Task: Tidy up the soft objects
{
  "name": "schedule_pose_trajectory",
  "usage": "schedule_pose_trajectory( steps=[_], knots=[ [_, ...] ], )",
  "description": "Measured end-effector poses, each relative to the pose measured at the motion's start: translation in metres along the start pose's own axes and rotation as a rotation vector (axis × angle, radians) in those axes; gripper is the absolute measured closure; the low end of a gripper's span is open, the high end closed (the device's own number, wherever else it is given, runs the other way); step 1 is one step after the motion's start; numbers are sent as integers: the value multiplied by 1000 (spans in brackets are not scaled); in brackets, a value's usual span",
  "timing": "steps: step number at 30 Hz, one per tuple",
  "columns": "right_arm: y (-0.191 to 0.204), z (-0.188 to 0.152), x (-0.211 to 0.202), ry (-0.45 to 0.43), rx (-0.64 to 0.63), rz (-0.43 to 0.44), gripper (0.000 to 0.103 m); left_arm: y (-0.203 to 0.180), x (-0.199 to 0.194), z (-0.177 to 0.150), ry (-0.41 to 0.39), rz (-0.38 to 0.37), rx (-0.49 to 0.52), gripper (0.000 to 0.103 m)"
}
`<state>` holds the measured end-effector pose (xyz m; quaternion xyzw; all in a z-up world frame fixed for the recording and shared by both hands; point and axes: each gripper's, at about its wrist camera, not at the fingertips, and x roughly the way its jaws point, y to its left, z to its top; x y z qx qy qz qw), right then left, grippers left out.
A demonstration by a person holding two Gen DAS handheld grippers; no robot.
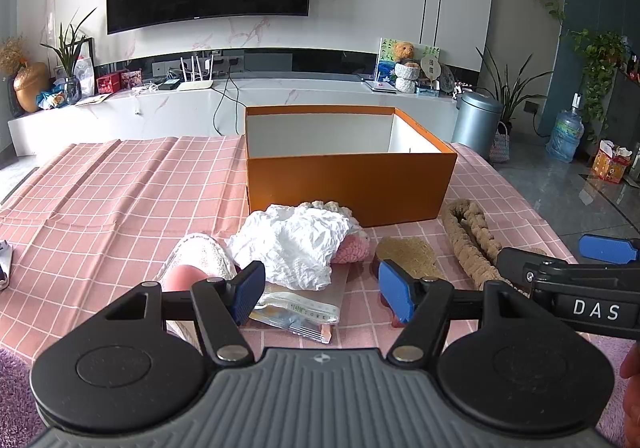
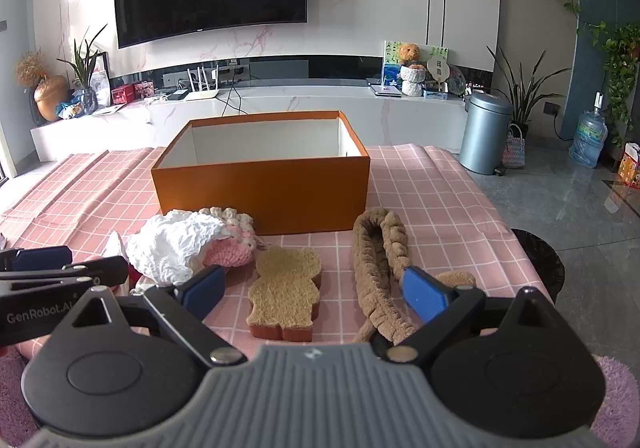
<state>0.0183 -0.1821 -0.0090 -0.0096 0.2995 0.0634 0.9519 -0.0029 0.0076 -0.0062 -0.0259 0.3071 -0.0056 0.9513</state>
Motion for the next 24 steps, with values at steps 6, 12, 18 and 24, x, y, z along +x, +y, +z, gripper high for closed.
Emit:
schedule_pose_trajectory(
  steps=[6,12,18,24],
  knots=[
    [0,0,0,1,1,0,9,-1,1,0,4,0,-1,26],
    [0,0,1,2,-1,0,8,-1,2,-1,5,0,0,26],
    [0,-1,0,2,-1,1,8,-1,2,-2,6,0,0,26],
    [0,0,0,2,-1,0,8,-3,3,-3,6,-3,0,26]
  ],
)
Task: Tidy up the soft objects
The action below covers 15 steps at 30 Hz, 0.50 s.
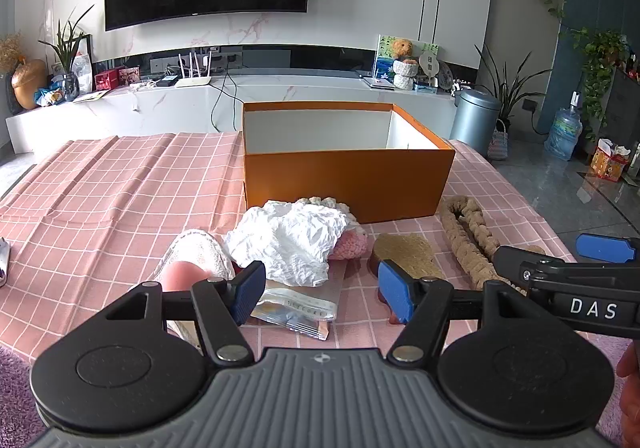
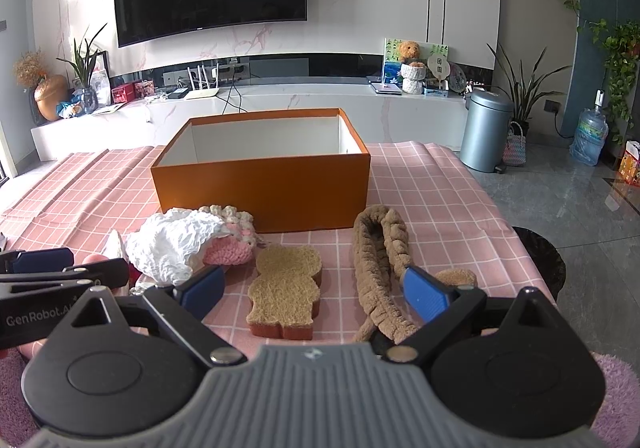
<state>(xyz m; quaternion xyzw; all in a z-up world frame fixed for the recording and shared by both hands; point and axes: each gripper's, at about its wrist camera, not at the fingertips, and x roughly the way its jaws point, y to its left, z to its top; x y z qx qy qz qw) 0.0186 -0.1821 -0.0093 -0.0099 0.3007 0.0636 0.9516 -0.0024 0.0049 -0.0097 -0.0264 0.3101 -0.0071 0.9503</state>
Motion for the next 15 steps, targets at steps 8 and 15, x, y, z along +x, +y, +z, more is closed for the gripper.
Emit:
schedule_pose_trajectory(
  steps=[8,15],
  knots=[
    [1,-1,1,2,-3,0,8,0,0,0,1,0,0,27],
    [2,-3,2,5,-9,3,8,0,1,0,3,-1,-1,27]
  ],
)
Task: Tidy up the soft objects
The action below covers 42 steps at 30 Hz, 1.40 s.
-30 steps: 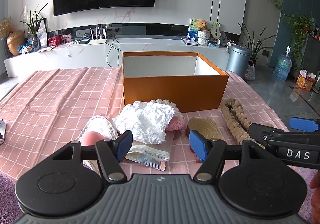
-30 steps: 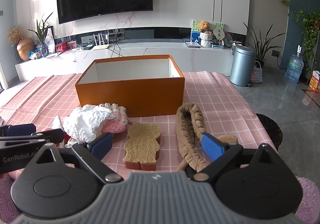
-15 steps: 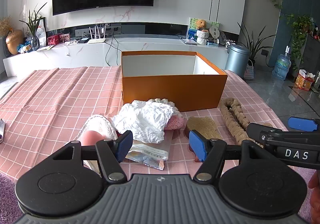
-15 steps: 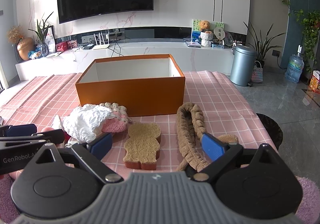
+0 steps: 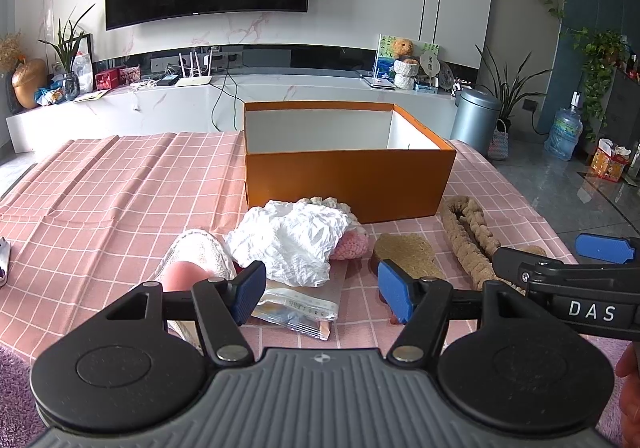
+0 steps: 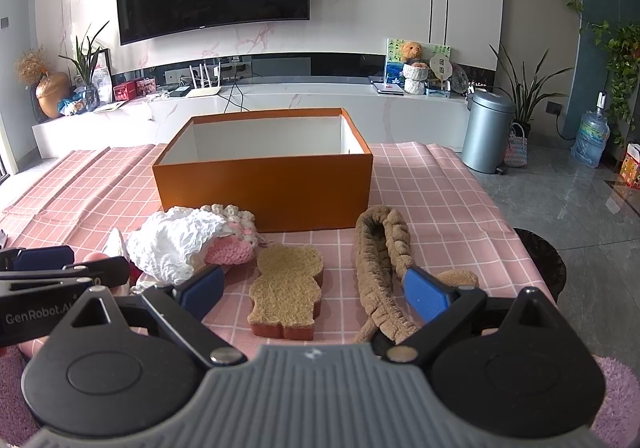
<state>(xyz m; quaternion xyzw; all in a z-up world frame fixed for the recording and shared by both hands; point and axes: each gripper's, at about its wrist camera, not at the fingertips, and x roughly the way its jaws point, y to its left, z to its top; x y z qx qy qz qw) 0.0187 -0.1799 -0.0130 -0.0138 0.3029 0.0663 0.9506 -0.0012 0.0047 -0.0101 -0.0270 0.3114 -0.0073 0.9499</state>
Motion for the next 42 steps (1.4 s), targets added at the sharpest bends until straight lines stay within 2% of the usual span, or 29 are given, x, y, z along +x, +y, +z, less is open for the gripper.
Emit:
schedule_pose_trajectory(
  steps=[35,42],
  knots=[
    [1,0,3,8,-1,2,7,2,1,-1,7,-3,-2,28],
    [3,-1,5,23,-7,8,7,10,5,-2,33,-54,-33,34]
  ],
)
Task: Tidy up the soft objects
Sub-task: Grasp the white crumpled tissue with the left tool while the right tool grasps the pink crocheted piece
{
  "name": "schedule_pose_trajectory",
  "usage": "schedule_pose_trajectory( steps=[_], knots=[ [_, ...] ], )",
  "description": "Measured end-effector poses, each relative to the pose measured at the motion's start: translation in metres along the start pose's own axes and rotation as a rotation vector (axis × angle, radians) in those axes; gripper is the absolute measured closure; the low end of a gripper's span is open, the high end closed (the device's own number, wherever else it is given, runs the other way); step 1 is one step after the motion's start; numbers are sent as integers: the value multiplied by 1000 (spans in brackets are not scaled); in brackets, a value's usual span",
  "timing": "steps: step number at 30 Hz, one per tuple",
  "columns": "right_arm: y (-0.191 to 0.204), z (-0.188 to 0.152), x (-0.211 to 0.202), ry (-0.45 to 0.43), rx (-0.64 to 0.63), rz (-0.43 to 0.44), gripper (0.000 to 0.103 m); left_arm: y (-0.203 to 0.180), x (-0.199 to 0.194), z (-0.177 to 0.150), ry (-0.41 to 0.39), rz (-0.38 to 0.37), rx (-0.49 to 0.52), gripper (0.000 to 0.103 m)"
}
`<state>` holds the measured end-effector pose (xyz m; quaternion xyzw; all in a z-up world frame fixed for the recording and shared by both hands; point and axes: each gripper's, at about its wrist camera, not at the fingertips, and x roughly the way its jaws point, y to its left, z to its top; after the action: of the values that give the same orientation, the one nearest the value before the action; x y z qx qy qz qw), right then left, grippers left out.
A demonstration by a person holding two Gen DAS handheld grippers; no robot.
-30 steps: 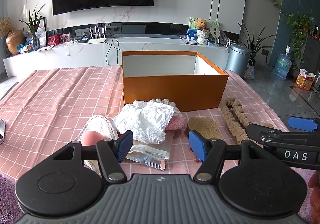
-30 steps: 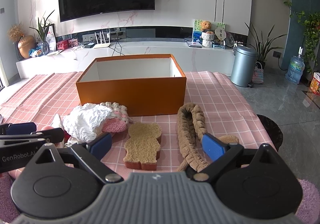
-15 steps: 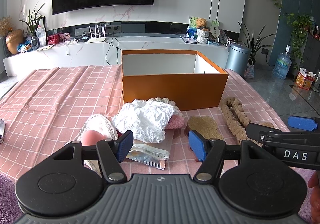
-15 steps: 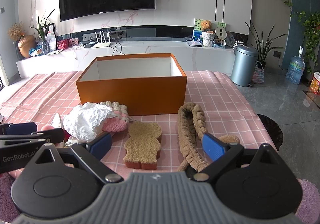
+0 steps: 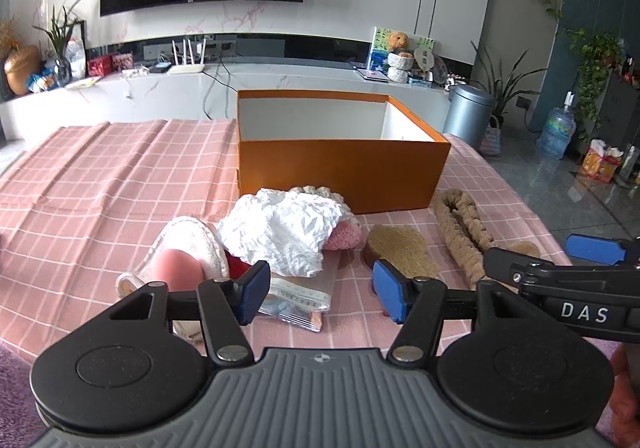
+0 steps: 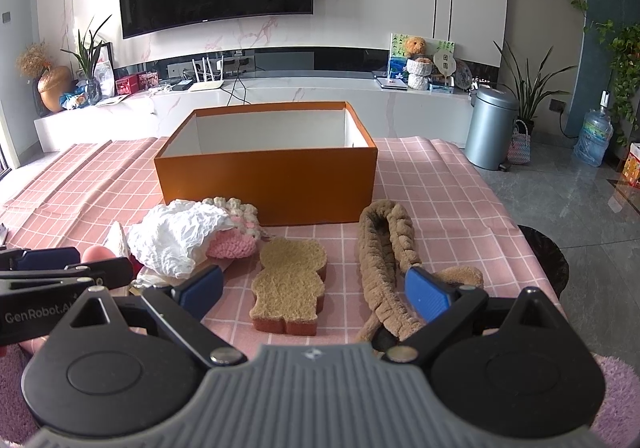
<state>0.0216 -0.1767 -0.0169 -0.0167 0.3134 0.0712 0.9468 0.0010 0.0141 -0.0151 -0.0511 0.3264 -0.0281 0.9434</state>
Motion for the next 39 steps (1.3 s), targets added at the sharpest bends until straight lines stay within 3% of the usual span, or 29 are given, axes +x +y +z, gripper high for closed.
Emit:
schedule_pose_trajectory(
  steps=[6,12,18,27,30,34,39],
  knots=[
    [0,2,8,34,-4,24,7,14,4,1,26,-61,-48,46],
    [10,6,24,75,-44,88,10,30,15,6,40,10,-43,58],
    [32,12,56,129,-125,158,18,50,35,9,80,34,-47,59],
    [67,33,107,145,-222,229,19,77,62,13,104,7,-78,59],
    [70,39,126,160,-236,209,30,77,71,16,105,-27,-53,59],
    [64,44,151,189,-228,183,54,70,85,21,100,-58,-24,58],
    [55,46,174,216,-225,170,66,55,104,30,91,-79,60,47]
  ],
)
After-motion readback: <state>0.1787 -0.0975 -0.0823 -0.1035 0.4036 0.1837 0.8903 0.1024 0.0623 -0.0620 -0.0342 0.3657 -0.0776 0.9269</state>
